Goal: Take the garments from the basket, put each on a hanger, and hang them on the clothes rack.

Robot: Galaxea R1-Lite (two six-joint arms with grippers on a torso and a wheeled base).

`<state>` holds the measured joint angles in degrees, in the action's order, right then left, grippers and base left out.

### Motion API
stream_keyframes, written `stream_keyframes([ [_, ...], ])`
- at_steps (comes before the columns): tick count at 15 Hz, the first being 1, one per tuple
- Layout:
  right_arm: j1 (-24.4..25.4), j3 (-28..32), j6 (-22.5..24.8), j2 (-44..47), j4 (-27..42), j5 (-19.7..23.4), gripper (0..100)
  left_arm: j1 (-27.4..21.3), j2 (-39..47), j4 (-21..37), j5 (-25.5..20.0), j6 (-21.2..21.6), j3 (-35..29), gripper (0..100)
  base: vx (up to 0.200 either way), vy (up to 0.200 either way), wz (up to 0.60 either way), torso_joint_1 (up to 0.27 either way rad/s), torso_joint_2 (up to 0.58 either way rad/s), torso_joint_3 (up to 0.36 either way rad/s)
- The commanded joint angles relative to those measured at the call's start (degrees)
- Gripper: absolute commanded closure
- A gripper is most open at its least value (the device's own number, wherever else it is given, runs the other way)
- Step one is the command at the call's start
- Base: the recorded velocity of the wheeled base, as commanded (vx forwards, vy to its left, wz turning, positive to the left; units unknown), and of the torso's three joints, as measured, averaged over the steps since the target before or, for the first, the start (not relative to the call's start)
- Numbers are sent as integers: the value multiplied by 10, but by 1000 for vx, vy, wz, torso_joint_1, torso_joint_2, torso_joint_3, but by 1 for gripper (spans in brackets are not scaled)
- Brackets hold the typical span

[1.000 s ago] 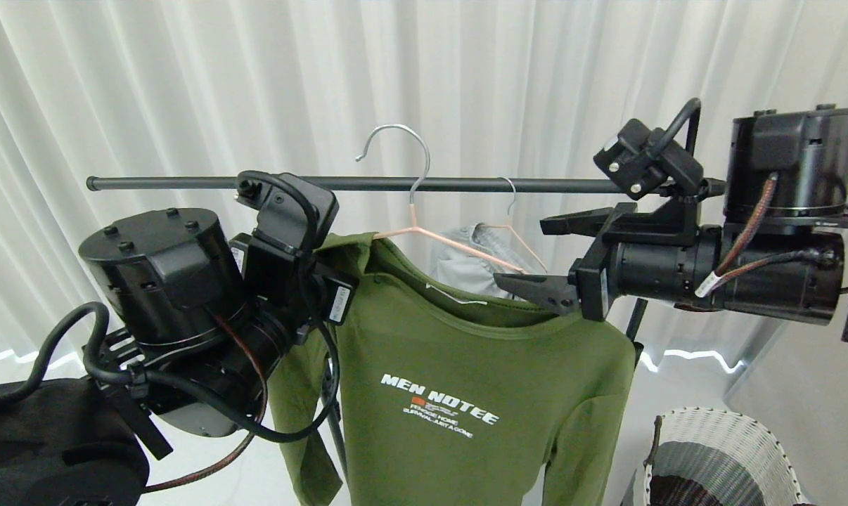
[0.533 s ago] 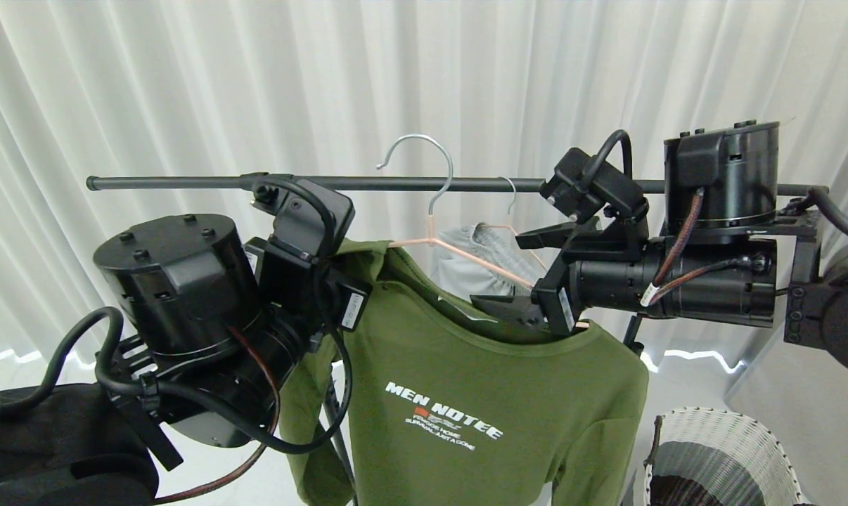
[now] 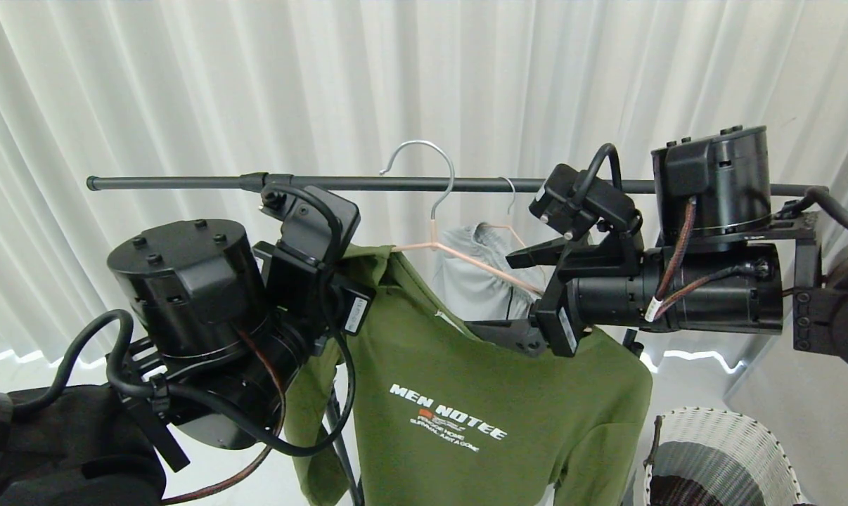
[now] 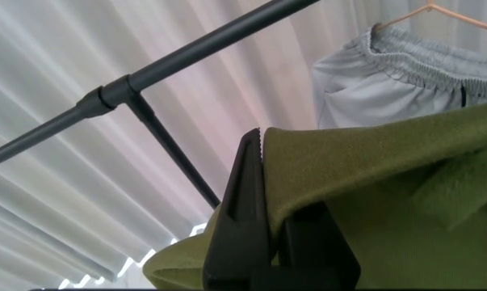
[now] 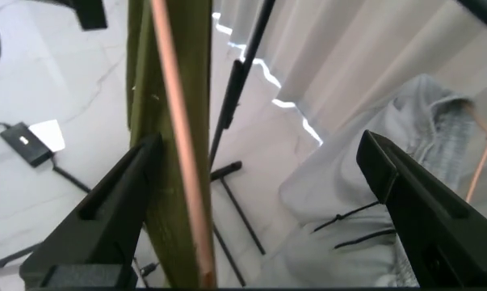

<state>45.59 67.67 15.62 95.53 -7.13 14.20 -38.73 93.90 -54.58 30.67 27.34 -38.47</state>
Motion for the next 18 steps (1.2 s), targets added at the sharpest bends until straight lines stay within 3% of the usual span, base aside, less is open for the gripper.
stream_keyframes([
  [1, 1, 6, 5, -5, 4, 0, 0, 0, 2, 0, 0, 0, 1, 100, 0, 0, 0, 0, 0, 0],
  [7, 3, 18, 28, -4, 47, 0, 0, -3, 8, 0, 1, 2, 2, 100, 0, 0, 0, 0, 0, 0],
  [8, 5, 19, 28, -4, 48, 0, 100, -3, 8, 0, 1, 1, 2, 100, 0, 0, 0, 0, 0, 0],
  [18, 19, 15, 20, -3, 48, 3, 100, -5, 8, -1, -2, -4, 10, 100, 0, 0, 0, 0, 0, 0],
])
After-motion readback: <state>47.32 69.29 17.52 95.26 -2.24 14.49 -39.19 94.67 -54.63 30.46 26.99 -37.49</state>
